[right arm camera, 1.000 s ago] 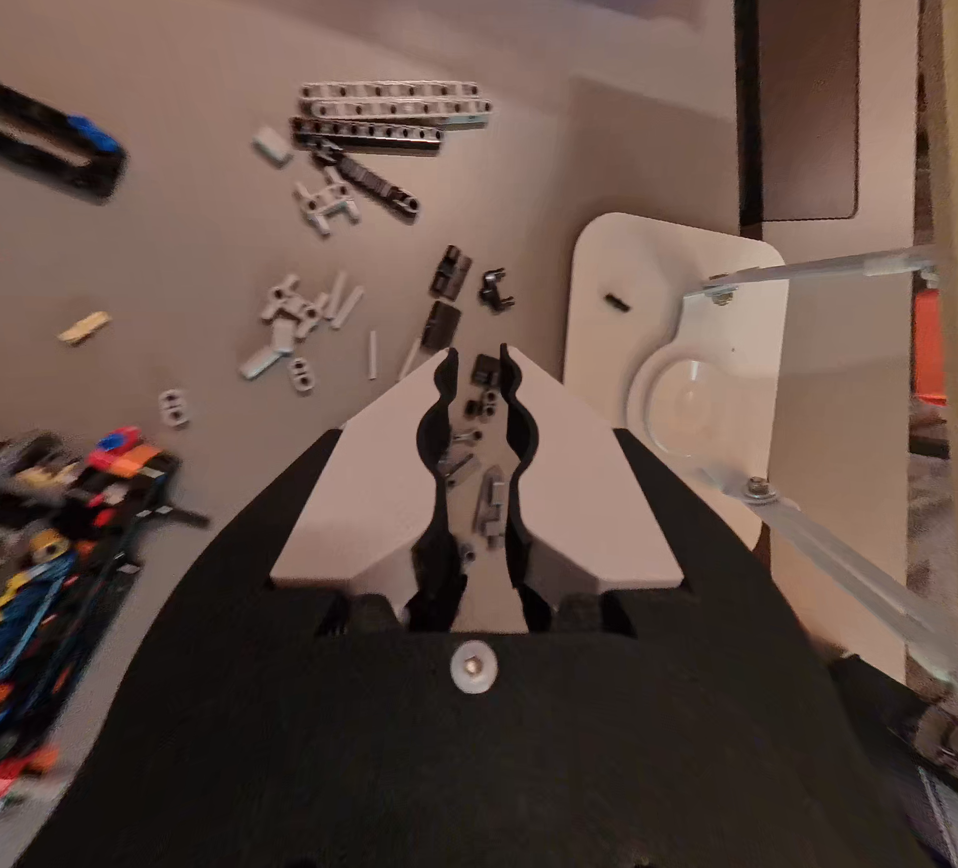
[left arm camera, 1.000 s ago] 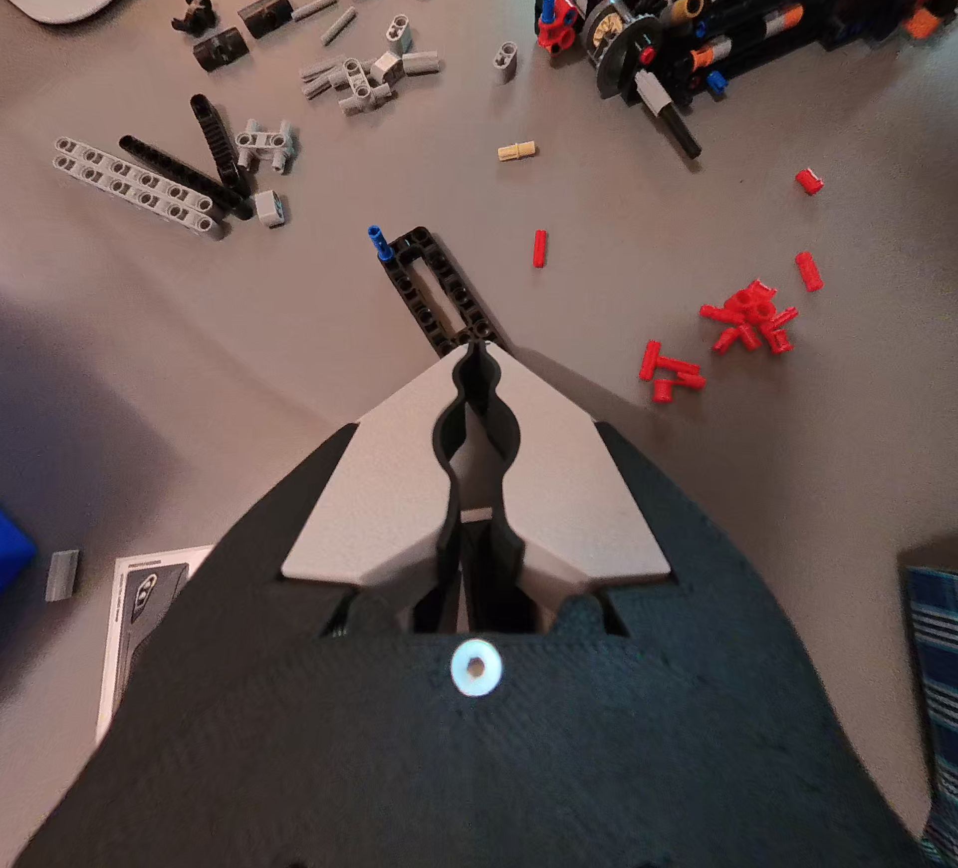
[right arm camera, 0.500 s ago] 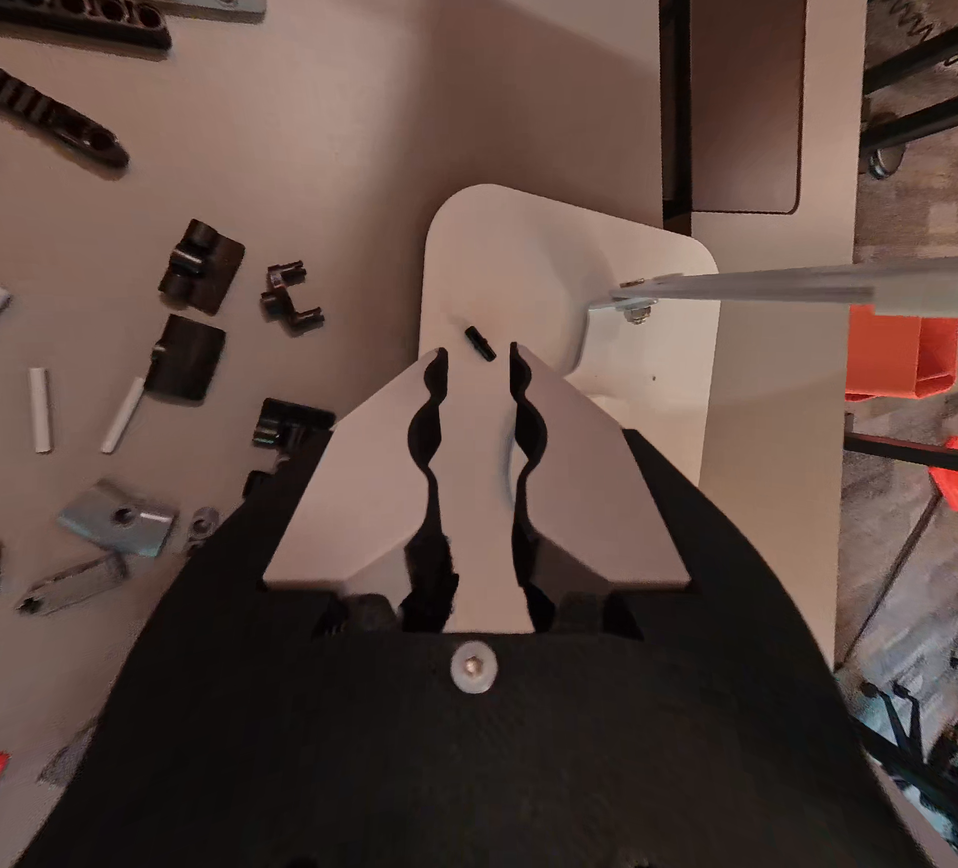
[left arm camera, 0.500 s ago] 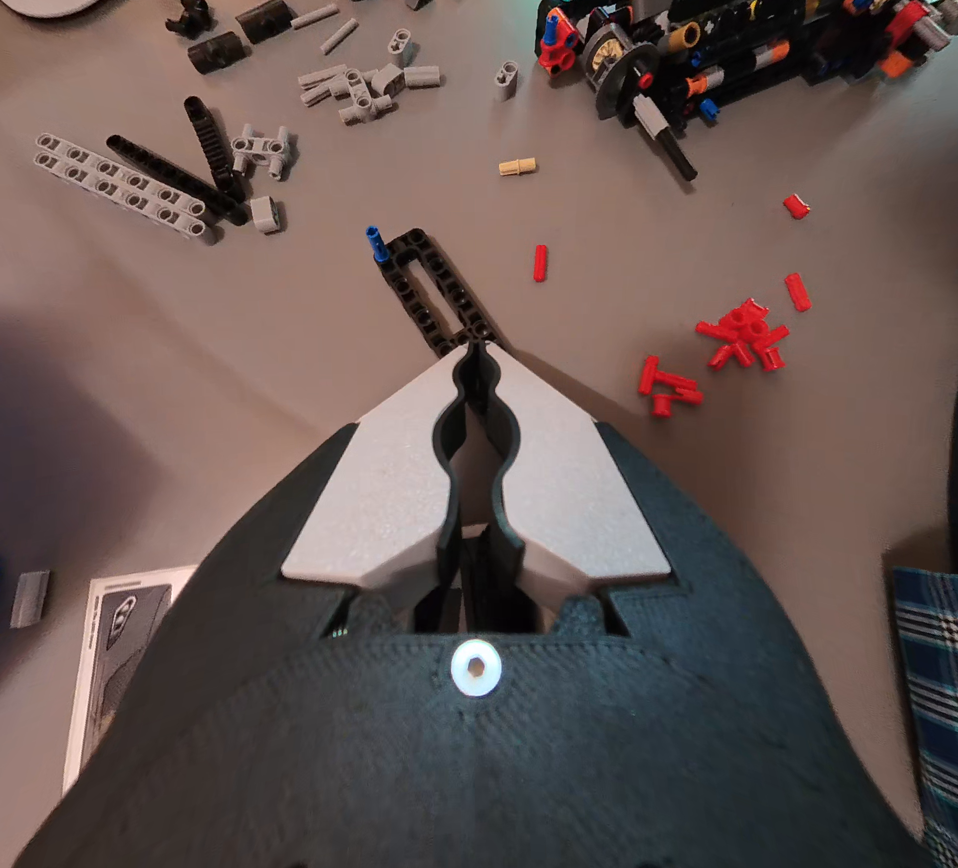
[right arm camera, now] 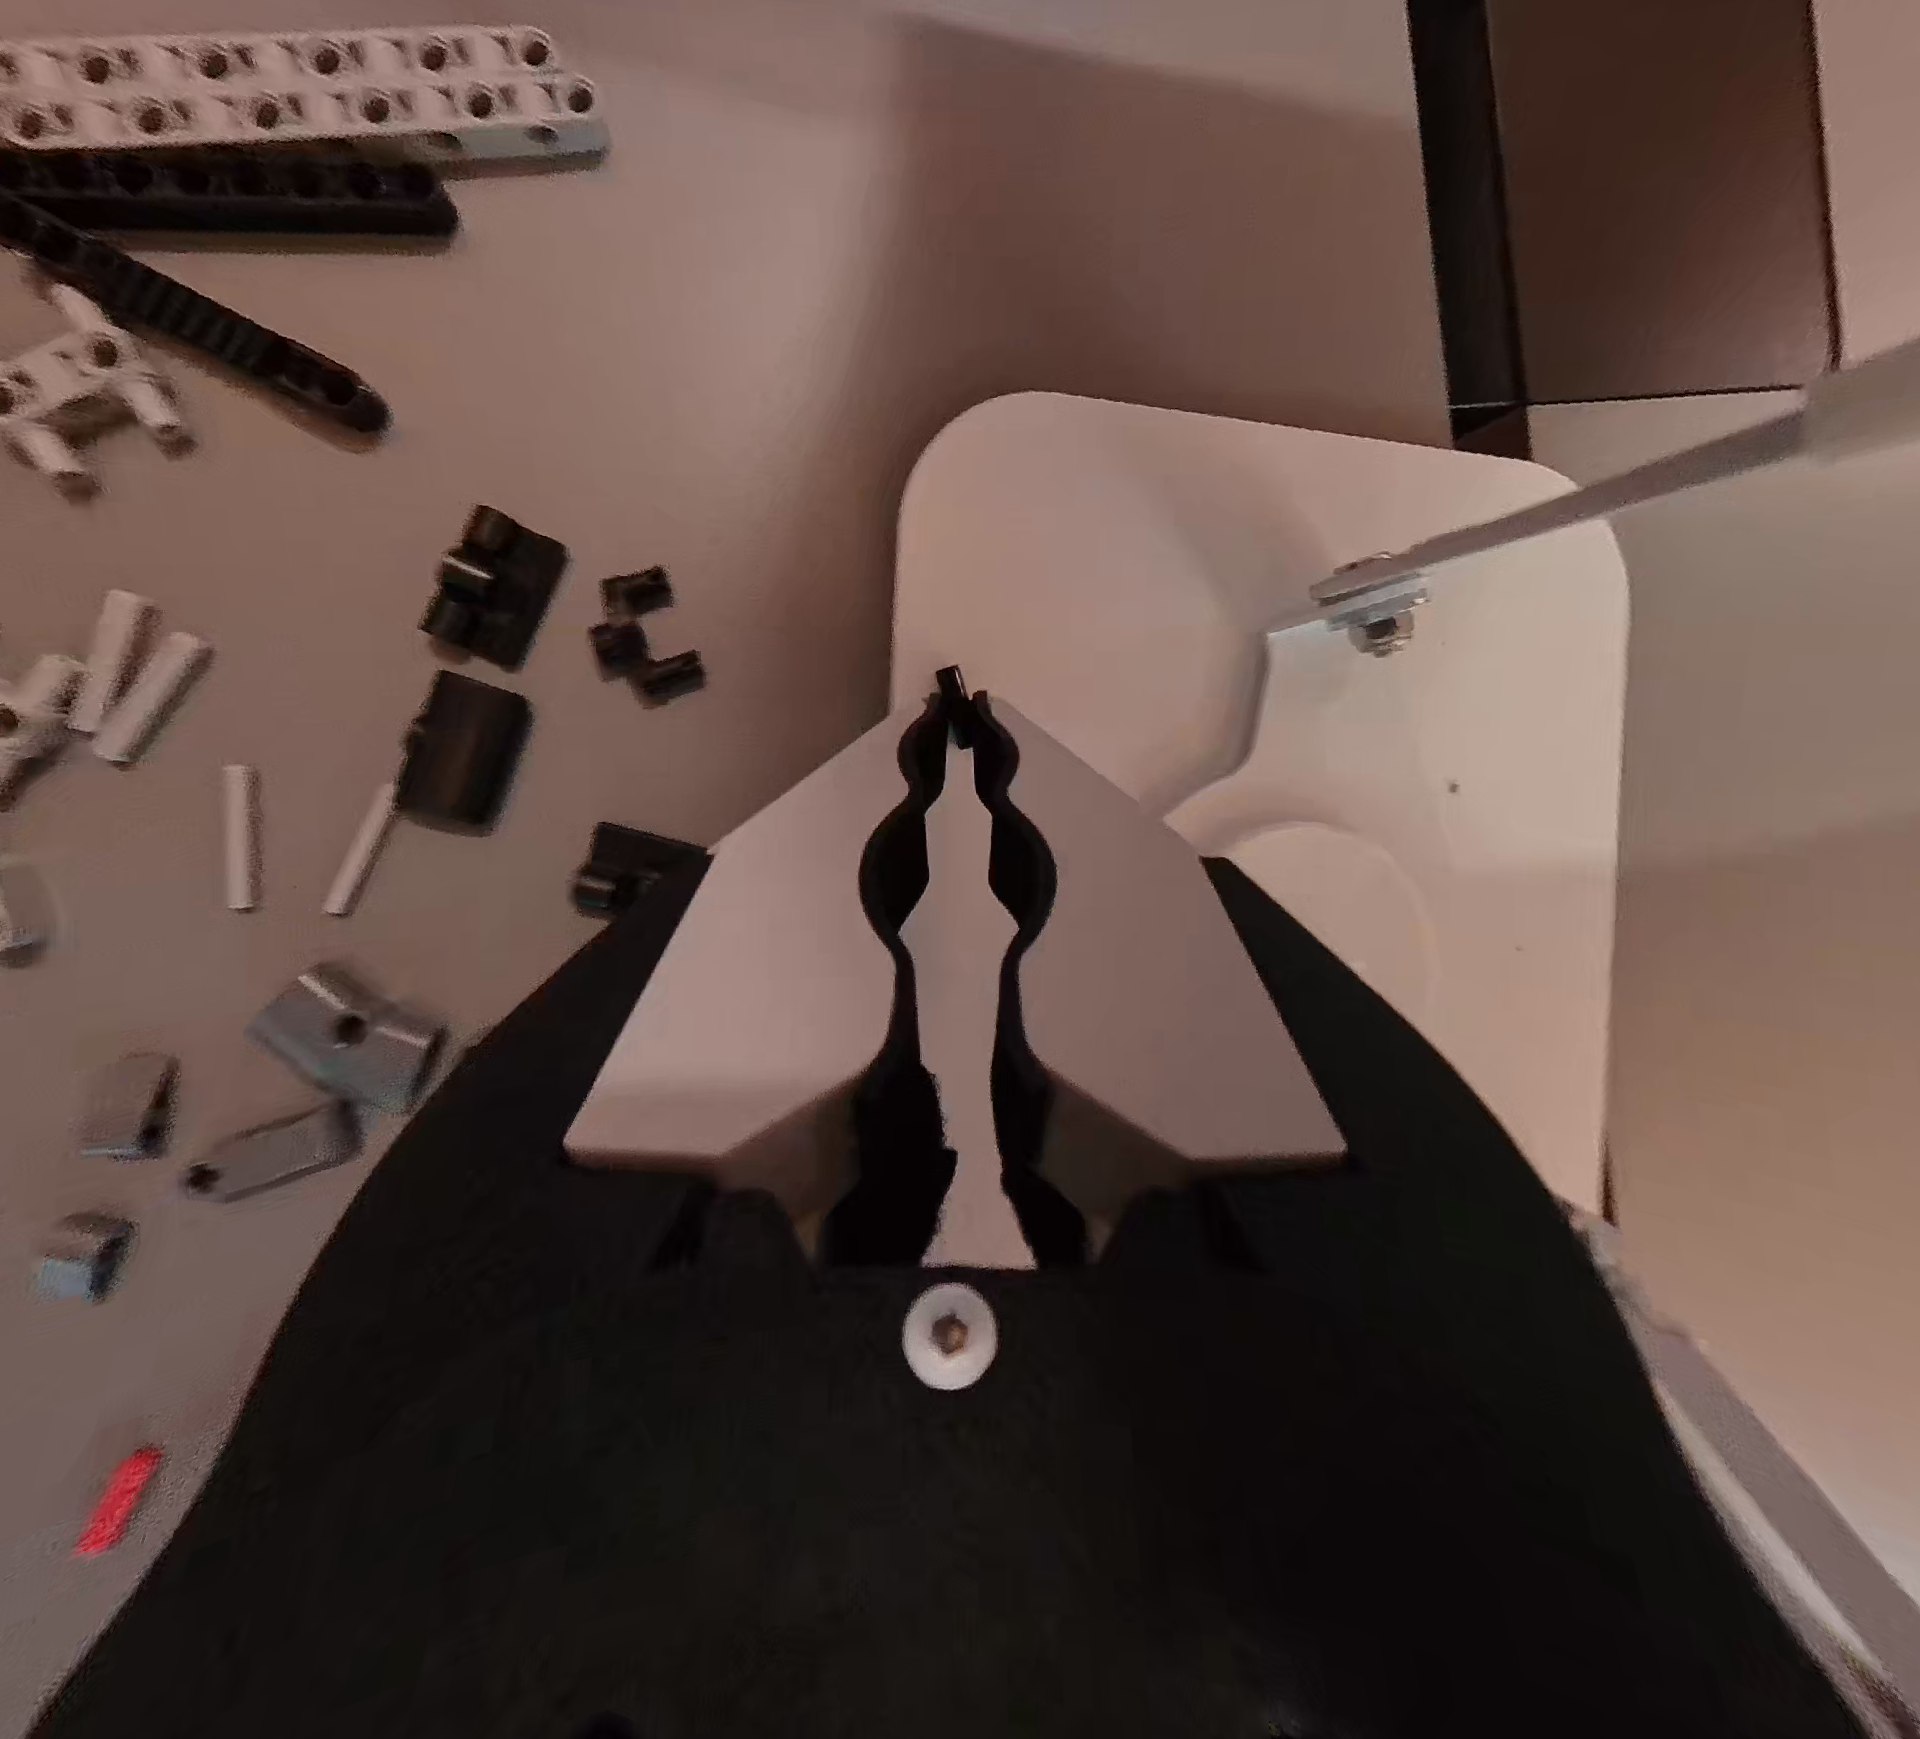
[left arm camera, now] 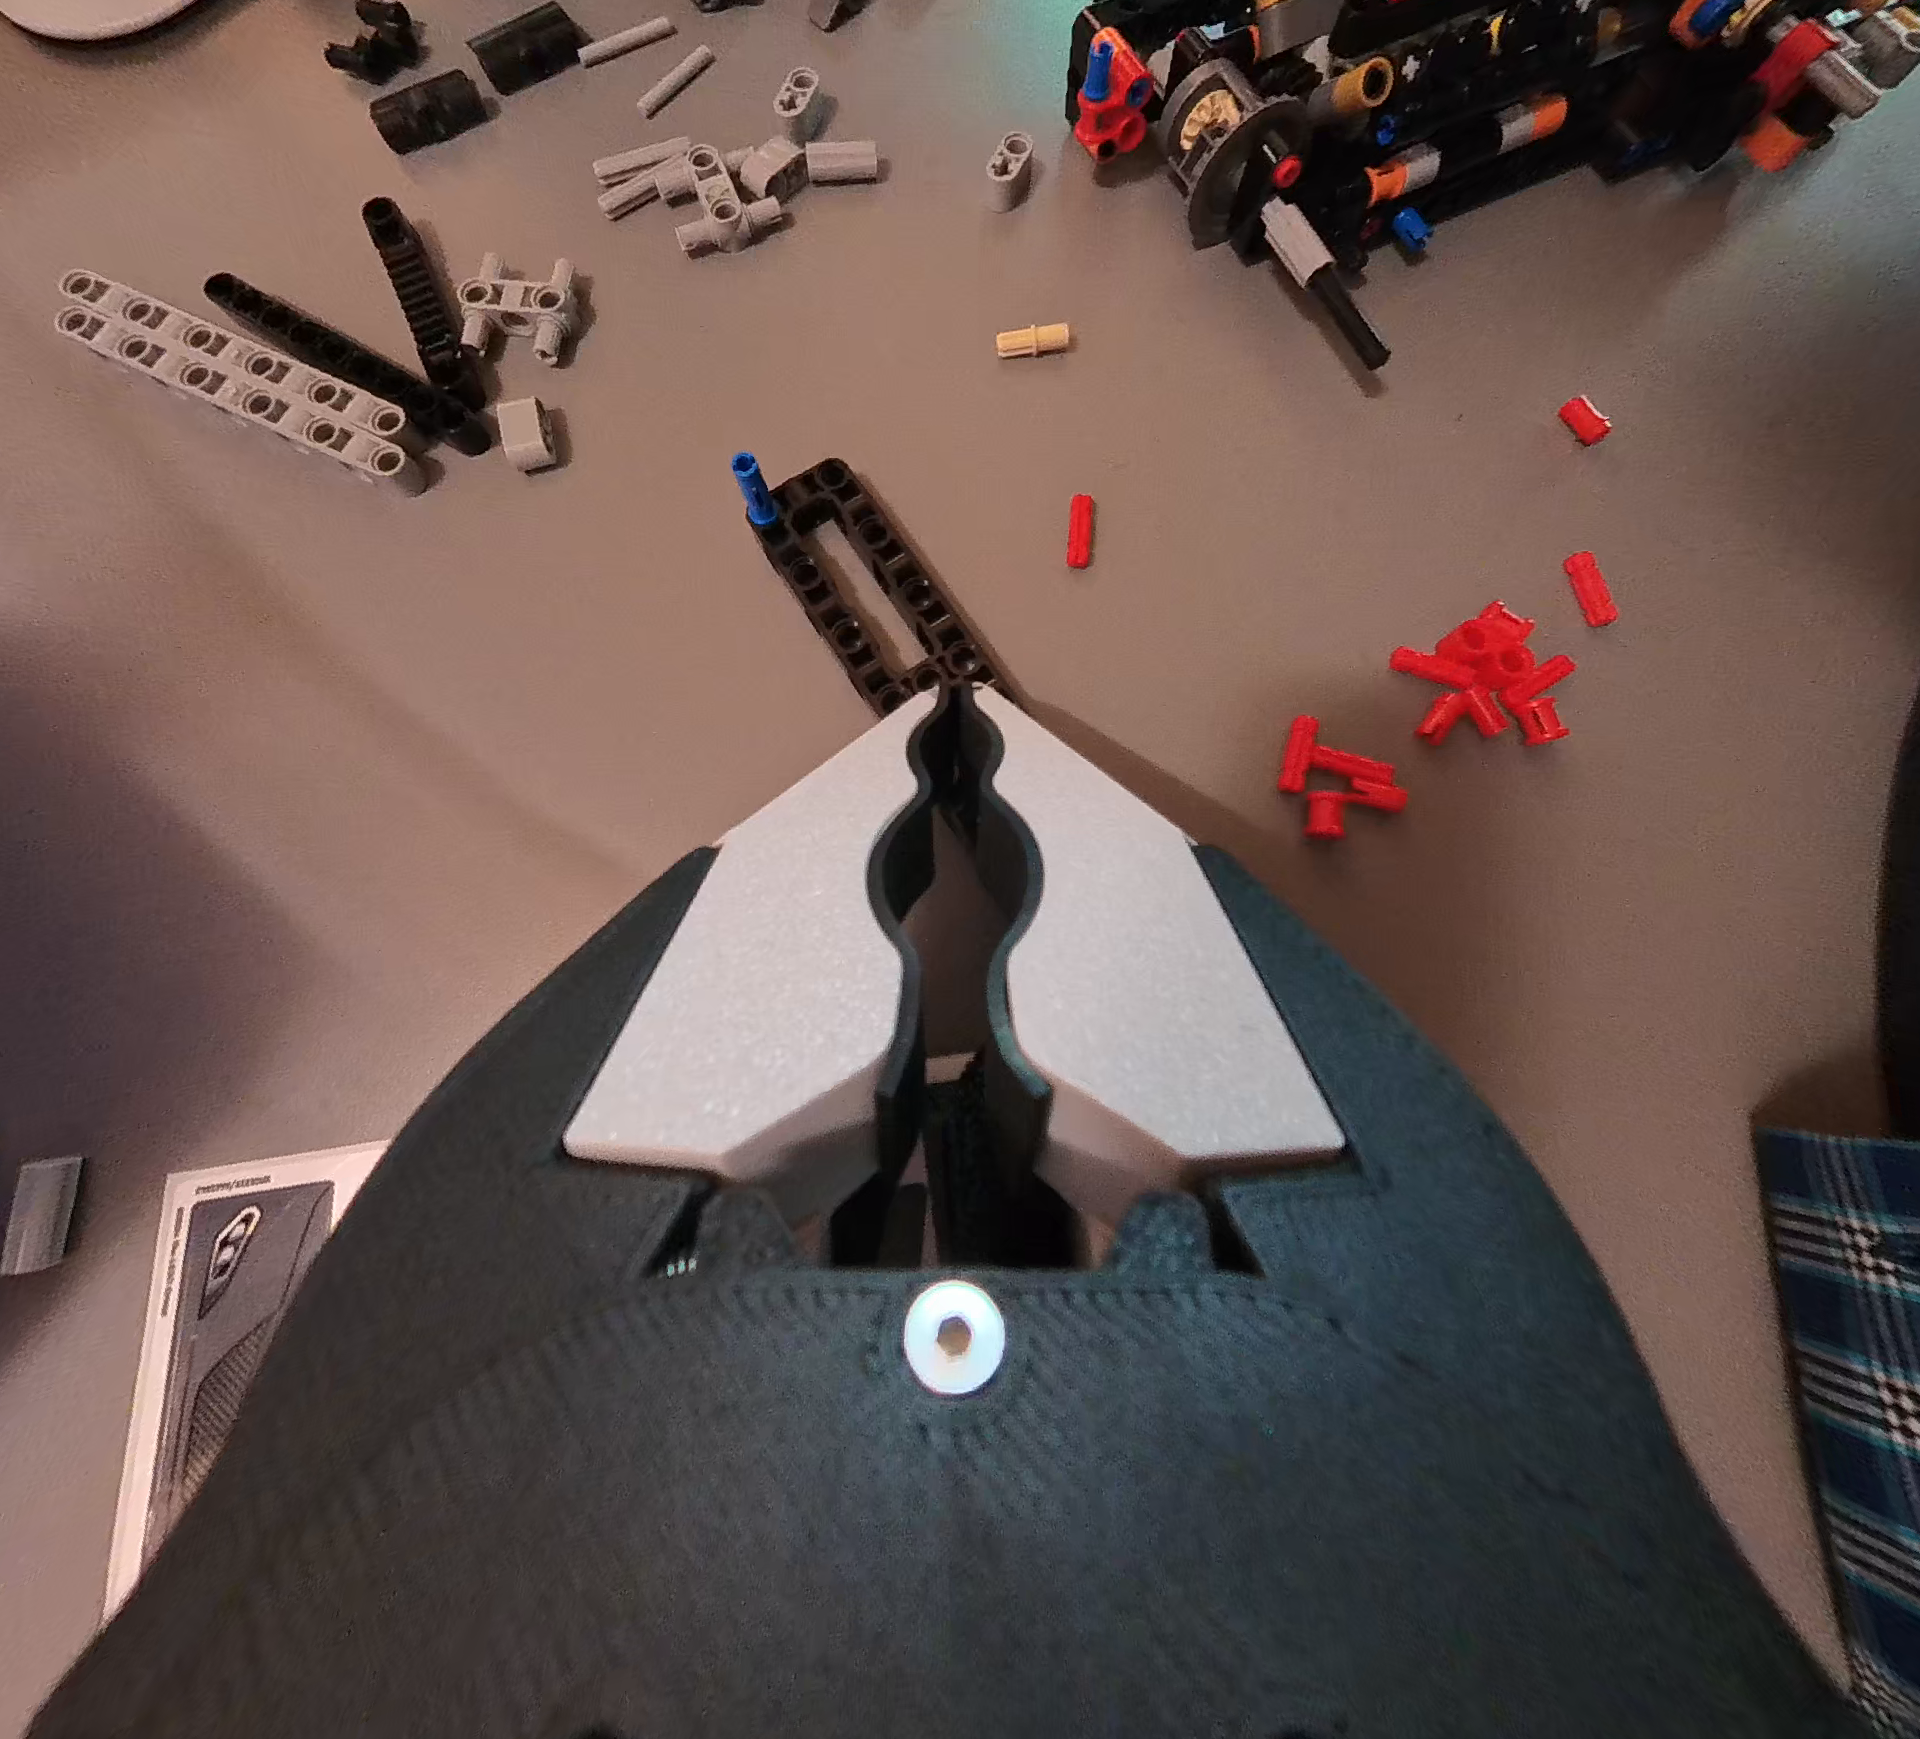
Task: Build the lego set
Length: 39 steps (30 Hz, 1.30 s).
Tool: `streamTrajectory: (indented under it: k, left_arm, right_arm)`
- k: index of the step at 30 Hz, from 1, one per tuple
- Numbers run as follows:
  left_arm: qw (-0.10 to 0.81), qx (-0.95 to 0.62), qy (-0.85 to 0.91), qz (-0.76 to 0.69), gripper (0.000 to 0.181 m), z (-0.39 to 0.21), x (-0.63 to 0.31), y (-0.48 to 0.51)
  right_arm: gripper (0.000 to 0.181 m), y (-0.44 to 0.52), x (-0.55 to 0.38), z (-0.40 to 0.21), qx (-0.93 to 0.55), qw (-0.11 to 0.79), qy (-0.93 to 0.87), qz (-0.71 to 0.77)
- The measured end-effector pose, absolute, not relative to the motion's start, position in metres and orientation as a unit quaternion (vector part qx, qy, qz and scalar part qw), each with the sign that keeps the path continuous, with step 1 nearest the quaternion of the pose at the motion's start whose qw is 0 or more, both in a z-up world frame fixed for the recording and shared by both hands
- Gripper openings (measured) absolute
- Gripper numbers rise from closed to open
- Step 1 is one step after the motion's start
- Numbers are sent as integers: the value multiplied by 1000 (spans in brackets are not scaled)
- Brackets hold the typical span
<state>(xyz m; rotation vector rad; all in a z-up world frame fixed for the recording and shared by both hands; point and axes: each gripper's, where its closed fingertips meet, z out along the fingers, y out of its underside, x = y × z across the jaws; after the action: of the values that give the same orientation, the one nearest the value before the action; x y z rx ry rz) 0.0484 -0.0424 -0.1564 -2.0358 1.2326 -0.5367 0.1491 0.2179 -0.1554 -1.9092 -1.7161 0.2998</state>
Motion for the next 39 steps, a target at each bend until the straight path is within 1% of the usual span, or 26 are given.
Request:
streamTrajectory:
  k: [6,11,13,16,20,22,28,33,39]
  left_arm:
    - [345,-783,476,-202,0,-156,47,-44]
    - [341,-785,477,-201,0,-156,44,-47]
    - [342,-786,475,-202,0,-157,42,-48]
    - [342,-787,473,-199,0,-157,41,-50]
    - [342,-788,474,-196,0,-157,37,-54]
    - [343,-788,473,-196,0,-156,36,-55]
    - [344,-788,472,-196,0,-156,36,-56]
    - [342,-788,473,-198,0,-156,36,-56]
    - [340,-789,472,-198,0,-157,36,-56]
  right_arm:
    - [0,168,138,-158,-688,244,-670,133]
    - [1,100,112,-148,-648,216,-711,168]
    - [0,82,105,-148,-640,206,-722,161]
    - [1,52,90,-137,-624,199,-729,200]
    - [1,19,83,-149,-602,170,-751,212]
    - [2,11,82,-160,-590,168,-764,198]
    - [8,6,79,-160,-574,175,-772,210]
    - [9,11,83,-161,-561,178,-776,226]
    - [2,10,80,-162,-558,169,-775,243]
